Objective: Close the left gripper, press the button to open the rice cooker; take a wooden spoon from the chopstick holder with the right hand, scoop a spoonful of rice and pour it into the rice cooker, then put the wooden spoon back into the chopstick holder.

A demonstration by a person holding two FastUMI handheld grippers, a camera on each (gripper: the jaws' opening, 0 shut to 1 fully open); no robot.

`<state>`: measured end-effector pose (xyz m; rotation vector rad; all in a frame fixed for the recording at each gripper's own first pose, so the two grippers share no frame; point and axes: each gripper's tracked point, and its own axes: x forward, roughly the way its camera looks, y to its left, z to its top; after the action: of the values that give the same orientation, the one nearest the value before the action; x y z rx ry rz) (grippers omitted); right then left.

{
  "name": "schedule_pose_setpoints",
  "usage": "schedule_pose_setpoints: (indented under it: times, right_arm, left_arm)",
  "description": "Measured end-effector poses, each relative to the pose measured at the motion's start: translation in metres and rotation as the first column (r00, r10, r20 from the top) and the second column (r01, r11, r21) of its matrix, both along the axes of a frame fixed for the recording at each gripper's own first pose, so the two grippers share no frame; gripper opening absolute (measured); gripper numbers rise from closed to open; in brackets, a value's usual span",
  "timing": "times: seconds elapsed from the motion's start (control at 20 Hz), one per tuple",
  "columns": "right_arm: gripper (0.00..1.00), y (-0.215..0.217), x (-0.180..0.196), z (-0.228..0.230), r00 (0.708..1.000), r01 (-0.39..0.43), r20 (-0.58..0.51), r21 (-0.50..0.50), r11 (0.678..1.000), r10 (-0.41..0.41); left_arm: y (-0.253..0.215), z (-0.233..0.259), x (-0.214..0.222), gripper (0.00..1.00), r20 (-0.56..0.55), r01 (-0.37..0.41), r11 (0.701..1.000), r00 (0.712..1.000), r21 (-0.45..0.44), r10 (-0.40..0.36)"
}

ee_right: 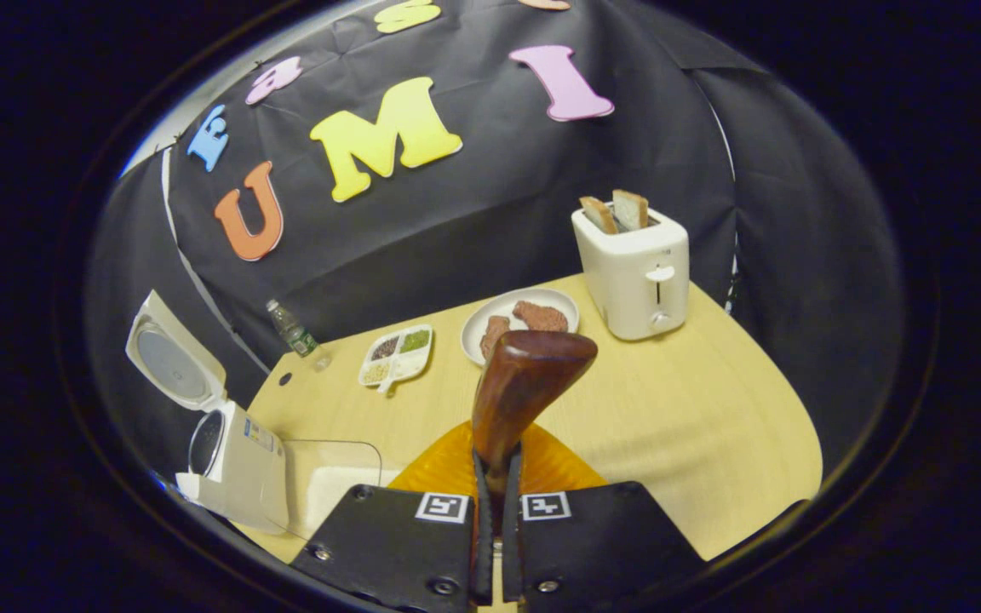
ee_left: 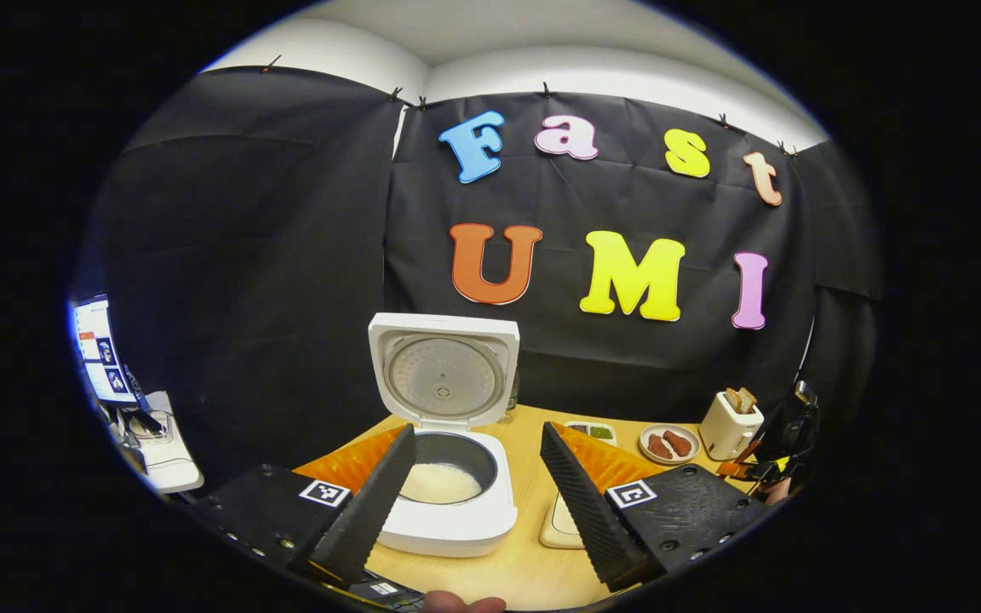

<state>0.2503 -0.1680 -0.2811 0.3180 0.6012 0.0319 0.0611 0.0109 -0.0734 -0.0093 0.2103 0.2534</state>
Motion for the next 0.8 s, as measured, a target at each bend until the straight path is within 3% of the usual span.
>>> schedule_pose_setpoints:
  times: [0.2, 0.4, 0.65, 0.8]
  right_arm:
    - [0.10, 0.028, -0.006, 0.058, 0.996, -0.018, 0.087, -0.059, 0.998, 0.024]
    - [0.09, 0.095, -0.017, 0.089, 0.987, -0.083, 0.130, -0.060, 0.995, 0.090]
    - [0.10, 0.163, -0.022, 0.065, 0.982, -0.146, 0.105, -0.081, 0.986, 0.154]
    - [0.09, 0.176, -0.022, 0.035, 0.983, -0.153, 0.078, -0.173, 0.973, 0.168]
  left_arm:
    - [0.021, 0.008, -0.006, 0.94, 0.048, 0.018, 1.000, 0.999, -0.025, -0.017]
    - [0.047, 0.010, -0.008, 0.94, 0.083, 0.026, 0.999, 0.996, -0.020, -0.024]
    - [0.078, 0.012, -0.024, 0.94, 0.092, 0.011, 0.999, 0.996, -0.045, -0.007]
    - [0.095, 0.009, -0.033, 0.94, 0.082, -0.002, 0.998, 0.997, -0.055, 0.006]
